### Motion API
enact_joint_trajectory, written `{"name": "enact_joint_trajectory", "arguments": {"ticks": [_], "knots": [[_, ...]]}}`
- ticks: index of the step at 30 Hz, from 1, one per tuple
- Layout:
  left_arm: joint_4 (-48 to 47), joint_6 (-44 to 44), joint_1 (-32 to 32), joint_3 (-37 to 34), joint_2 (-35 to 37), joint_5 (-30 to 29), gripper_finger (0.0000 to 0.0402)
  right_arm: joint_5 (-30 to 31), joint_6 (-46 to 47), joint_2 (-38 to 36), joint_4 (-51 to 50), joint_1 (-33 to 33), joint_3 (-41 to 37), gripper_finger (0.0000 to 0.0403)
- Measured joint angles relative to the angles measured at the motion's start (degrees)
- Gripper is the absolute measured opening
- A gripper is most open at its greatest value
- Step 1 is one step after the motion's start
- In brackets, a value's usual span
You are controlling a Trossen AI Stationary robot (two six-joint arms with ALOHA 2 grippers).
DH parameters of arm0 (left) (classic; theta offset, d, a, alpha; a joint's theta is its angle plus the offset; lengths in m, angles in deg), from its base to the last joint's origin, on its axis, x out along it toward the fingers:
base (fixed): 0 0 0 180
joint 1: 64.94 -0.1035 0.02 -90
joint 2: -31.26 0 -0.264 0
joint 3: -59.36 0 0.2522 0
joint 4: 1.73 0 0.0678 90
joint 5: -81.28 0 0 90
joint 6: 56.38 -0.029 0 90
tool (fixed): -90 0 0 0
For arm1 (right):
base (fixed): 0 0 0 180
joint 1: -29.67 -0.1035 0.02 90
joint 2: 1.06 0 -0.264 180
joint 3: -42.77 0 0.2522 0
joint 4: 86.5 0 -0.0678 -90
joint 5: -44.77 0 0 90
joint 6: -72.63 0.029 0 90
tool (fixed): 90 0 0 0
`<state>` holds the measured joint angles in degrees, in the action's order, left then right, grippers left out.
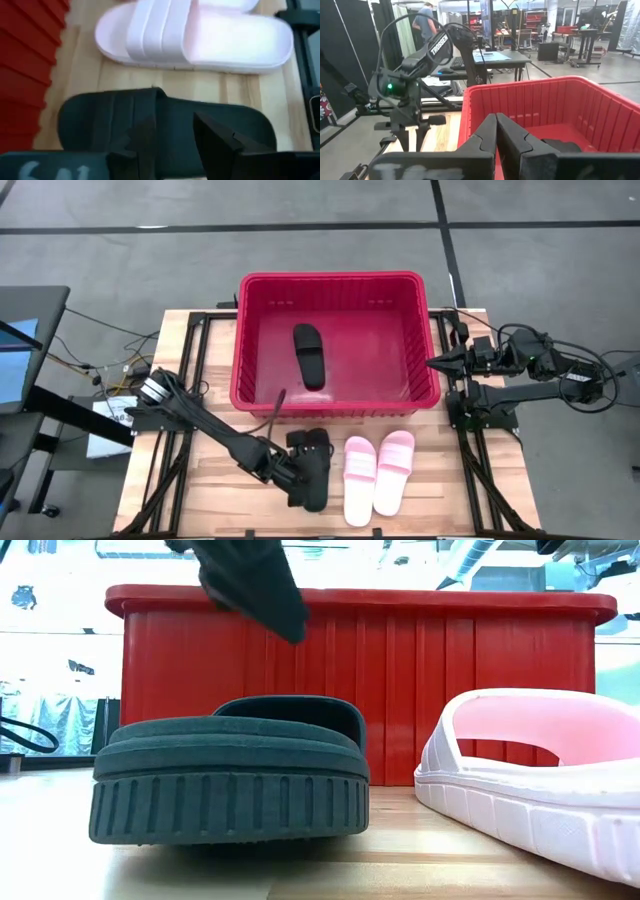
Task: Pick and place slides into bin
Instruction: Put the black slipper into the red bin
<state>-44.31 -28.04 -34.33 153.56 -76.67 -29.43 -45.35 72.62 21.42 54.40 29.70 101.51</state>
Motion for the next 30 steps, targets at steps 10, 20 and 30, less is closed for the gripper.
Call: {"name": "enact_joint_trajectory", "arguments": {"ticks": [10,20,30], "knots": [[-4.9,0.37,-0.47,0.07,-1.7,-0.37,0.0116,-0.02,0.01,0.0,-0.08,-0.02,-0.01,0.0],[-6.85,-0.57,-1.07,0.15,-3.75,0.94,0.0116,-0.02,0.01,0.0,-0.05,0.0,0.0,0.0],[-8.22,-1.82,-1.25,0.67,-5.52,1.97,0.0116,-0.02,0.01,0.0,-0.01,-0.01,0.0,0.0]]}}
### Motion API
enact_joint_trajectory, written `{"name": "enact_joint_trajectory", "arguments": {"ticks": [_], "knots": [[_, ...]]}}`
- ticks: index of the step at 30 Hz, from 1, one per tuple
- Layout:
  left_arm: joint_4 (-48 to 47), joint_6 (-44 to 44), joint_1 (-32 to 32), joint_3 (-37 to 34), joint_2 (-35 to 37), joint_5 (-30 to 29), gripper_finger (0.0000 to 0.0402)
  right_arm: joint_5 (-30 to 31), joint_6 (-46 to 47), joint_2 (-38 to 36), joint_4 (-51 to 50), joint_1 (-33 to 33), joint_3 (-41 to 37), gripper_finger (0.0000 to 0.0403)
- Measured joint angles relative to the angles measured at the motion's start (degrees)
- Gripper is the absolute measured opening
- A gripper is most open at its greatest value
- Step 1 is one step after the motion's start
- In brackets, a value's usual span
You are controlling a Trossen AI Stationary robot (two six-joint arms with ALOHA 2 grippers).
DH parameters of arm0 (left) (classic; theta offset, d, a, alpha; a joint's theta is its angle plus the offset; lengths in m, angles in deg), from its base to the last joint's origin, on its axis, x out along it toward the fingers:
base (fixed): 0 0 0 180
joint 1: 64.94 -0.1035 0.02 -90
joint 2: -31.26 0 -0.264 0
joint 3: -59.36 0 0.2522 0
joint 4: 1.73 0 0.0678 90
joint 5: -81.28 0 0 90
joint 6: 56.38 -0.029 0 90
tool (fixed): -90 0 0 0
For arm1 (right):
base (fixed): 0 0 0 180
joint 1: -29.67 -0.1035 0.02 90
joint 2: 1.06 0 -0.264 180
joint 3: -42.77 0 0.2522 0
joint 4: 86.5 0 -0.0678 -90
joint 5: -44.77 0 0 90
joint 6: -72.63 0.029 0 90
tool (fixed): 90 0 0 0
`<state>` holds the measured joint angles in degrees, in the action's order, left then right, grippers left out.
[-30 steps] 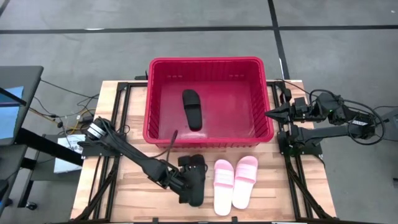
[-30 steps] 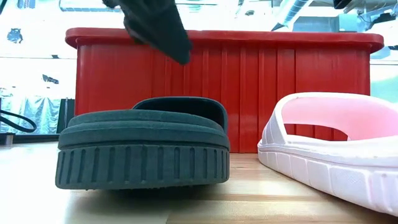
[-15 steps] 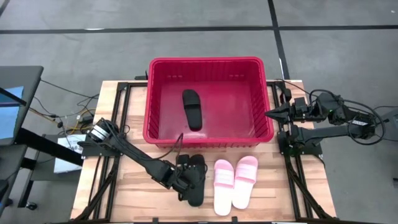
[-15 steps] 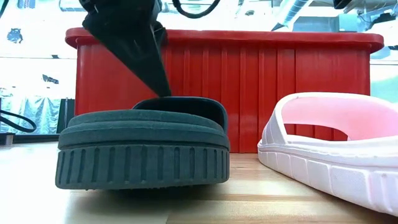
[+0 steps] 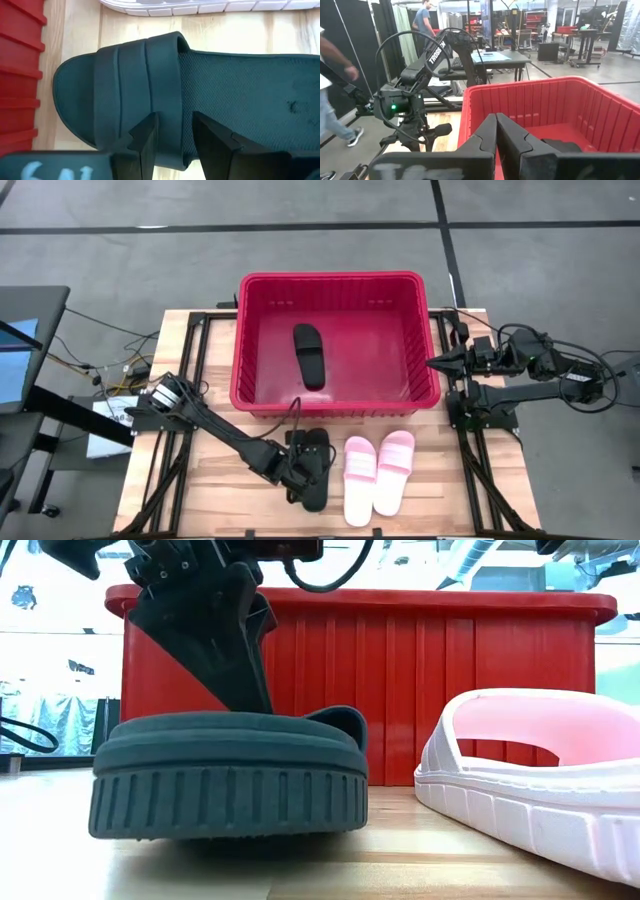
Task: Pick and place slides into bin
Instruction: Put the black slipper into the red bin
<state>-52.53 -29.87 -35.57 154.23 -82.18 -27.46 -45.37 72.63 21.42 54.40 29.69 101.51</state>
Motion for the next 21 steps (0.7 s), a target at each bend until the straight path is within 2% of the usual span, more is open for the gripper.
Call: {"name": "enact_joint_trajectory", "arguments": {"ticks": [21], "knots": [[-7.01,-0.91,2.7,2.46,-0.22,-5.5,0.0116,0.0,0.01,0.0,0.02,-0.01,0.0,0.0]]}}
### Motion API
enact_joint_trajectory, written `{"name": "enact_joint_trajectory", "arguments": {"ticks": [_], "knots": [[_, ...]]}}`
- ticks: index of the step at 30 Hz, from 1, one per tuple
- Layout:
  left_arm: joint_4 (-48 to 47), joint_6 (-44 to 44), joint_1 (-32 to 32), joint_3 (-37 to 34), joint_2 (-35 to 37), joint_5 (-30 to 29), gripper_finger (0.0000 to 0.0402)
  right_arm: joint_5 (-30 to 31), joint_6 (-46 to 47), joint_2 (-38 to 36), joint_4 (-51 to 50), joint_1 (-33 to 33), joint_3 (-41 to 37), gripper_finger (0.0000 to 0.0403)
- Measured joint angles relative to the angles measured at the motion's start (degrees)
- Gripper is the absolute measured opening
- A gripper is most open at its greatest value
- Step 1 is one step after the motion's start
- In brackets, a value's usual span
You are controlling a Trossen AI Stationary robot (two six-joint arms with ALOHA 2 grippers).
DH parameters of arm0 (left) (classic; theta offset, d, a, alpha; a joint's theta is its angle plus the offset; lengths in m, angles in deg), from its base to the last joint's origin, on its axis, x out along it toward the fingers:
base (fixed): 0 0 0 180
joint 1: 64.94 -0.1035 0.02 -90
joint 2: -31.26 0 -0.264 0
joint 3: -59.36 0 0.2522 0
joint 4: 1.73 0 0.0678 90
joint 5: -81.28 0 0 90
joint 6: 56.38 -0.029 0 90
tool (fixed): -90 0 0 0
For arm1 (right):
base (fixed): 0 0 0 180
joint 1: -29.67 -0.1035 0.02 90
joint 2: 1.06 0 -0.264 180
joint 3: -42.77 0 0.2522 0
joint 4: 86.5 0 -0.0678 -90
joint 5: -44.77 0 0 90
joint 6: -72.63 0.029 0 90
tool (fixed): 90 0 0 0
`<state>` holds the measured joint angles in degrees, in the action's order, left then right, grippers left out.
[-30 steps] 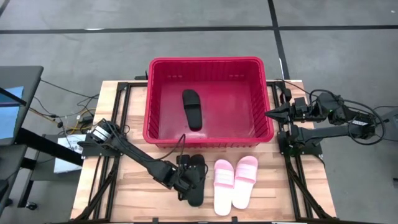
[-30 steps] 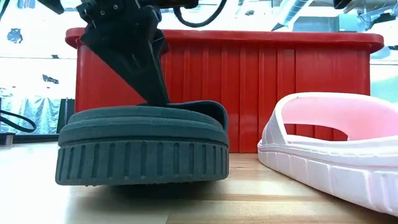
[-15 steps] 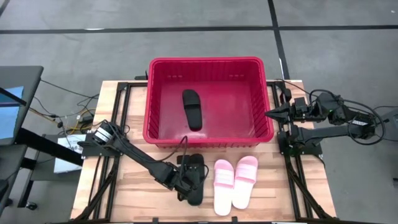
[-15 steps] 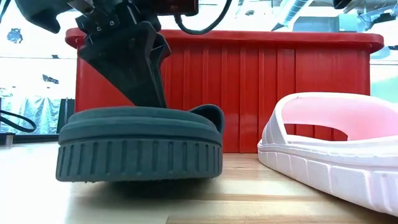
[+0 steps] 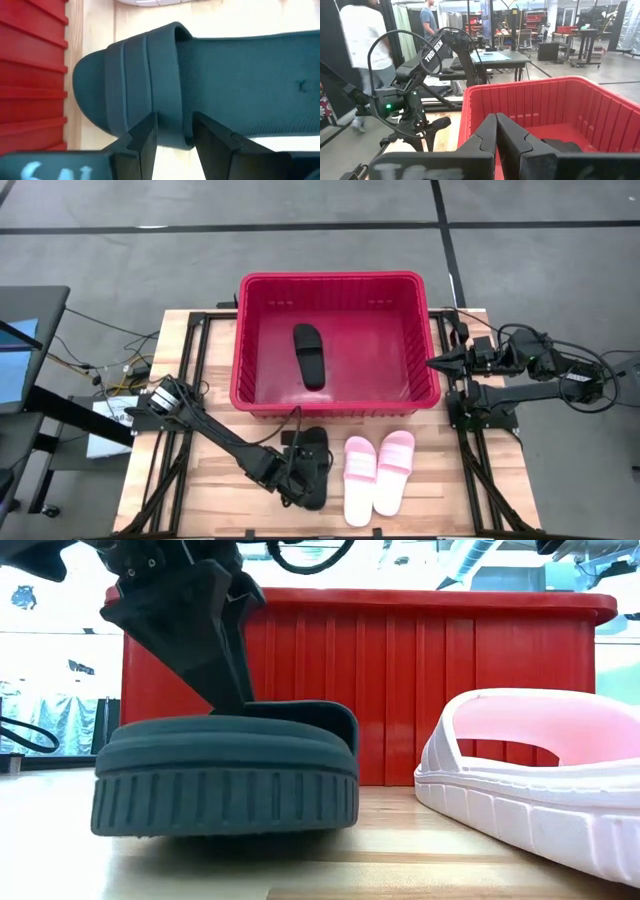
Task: Pick and place slides into bin
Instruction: Put the black slipper into the red bin
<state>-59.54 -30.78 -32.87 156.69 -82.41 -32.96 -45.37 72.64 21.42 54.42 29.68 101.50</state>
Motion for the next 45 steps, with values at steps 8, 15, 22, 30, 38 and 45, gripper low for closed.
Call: {"name": "enact_joint_trajectory", "arguments": {"ticks": [8,15,22,30,38,45], "knots": [[-1.02,-1.07,0.21,0.0,0.0,-0.29,0.0116,0.0,0.0,0.0,0.0,0.0,0.0,0.0],[-1.87,-1.28,0.23,0.0,0.0,-2.26,0.0116,0.0,0.0,0.0,0.0,0.02,0.02,0.0],[-1.66,-1.8,-0.32,-0.22,0.0,-3.59,0.0116,0.01,-0.01,0.0,0.0,0.01,0.02,0.0],[0.33,-2.51,-1.34,-0.22,-2.49,-3.52,0.0116,0.02,0.0,0.0,-0.02,0.02,0.0,0.0],[2.86,-0.7,-1.24,-0.02,-4.48,-7.17,0.0116,0.02,-0.02,0.0,-0.35,0.02,0.0,0.0],[1.27,1.52,-1.37,0.61,-4.55,-9.09,0.003,0.0,0.0,0.02,-0.66,0.0,0.0,0.0]]}}
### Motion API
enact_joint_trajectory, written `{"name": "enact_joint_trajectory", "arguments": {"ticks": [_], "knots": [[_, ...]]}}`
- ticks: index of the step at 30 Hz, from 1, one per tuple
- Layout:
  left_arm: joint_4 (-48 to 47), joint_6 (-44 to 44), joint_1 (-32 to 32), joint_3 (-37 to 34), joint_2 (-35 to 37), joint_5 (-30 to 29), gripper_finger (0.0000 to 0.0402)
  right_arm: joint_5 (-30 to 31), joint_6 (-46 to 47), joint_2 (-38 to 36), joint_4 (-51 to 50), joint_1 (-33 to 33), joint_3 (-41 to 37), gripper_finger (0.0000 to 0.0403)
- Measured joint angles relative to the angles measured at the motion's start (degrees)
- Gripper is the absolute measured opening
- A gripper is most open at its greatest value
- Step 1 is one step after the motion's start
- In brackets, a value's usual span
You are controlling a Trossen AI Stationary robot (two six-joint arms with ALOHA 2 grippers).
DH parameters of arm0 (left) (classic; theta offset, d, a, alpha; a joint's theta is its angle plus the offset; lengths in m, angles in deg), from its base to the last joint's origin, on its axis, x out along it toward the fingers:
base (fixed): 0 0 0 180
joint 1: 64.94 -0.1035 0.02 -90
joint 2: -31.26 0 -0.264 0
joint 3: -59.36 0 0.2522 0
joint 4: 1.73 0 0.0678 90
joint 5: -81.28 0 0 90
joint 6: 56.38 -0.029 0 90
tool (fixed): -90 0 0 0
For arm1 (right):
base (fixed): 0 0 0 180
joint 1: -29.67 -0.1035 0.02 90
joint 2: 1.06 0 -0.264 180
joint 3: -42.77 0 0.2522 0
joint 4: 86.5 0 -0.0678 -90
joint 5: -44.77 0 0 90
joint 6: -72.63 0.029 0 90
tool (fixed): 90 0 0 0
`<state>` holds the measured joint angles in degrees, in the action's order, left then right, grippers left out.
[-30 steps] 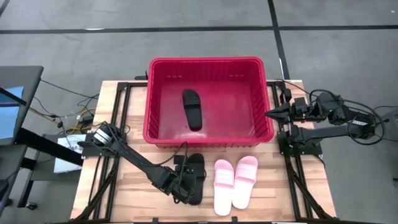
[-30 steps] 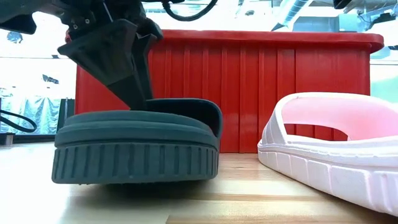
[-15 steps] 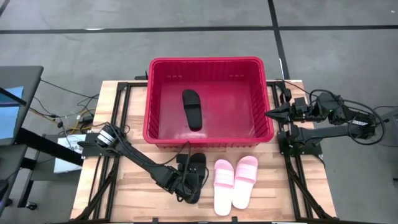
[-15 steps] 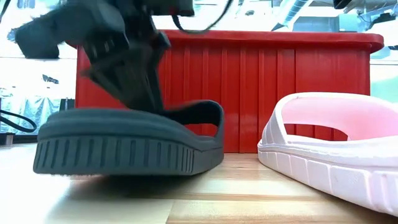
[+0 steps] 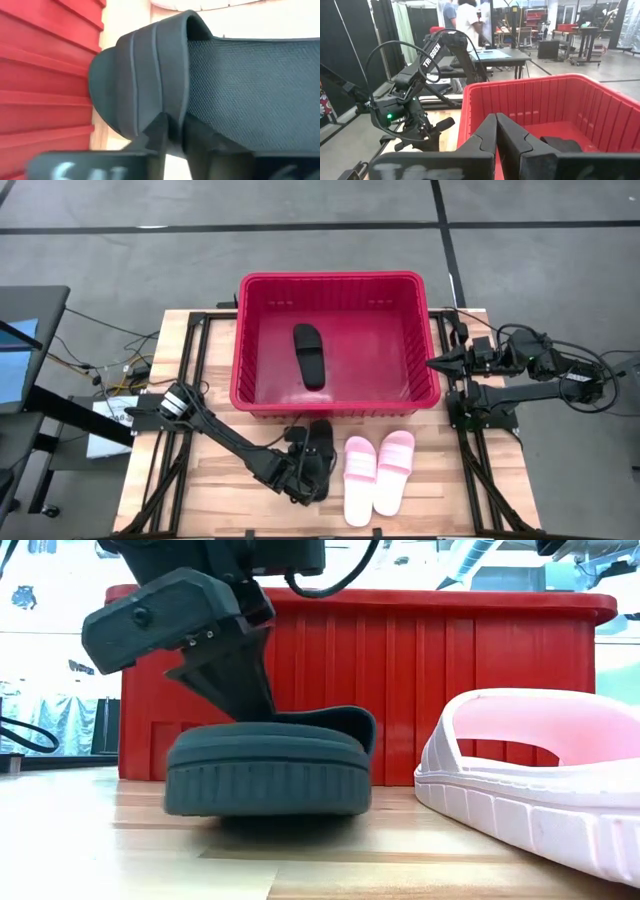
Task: Pick and place slides into bin
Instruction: Put the black slipper into the red bin
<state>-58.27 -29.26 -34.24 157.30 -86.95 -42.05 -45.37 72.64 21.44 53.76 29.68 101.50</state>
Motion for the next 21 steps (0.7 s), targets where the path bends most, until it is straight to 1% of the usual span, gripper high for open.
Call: {"name": "enact_joint_trajectory", "arguments": {"ticks": [1,2,9,14,17,21], "knots": [[-0.01,0.56,0.0,0.0,0.0,0.26,0.0016,0.0,0.0,0.0,-0.06,0.0,0.0,0.0],[0.02,1.23,0.01,0.0,0.0,0.53,0.0011,0.0,0.0,0.0,-0.17,0.0,0.0,0.0],[-0.96,4.81,1.53,1.07,-0.04,1.96,0.0003,0.02,0.0,0.0,-0.39,0.0,0.0,0.0],[-4.12,4.95,3.66,5.94,-0.09,3.51,0.0002,0.0,0.0,0.0,-0.37,0.02,0.0,0.0],[-8.34,5.24,5.14,9.68,-0.11,3.33,0.0001,0.0,-0.02,0.0,-0.37,0.0,0.0,0.0],[-14.95,8.18,7.39,15.12,-0.13,3.31,0.0001,0.0,0.0,0.0,-0.37,0.02,0.0,0.0]]}}
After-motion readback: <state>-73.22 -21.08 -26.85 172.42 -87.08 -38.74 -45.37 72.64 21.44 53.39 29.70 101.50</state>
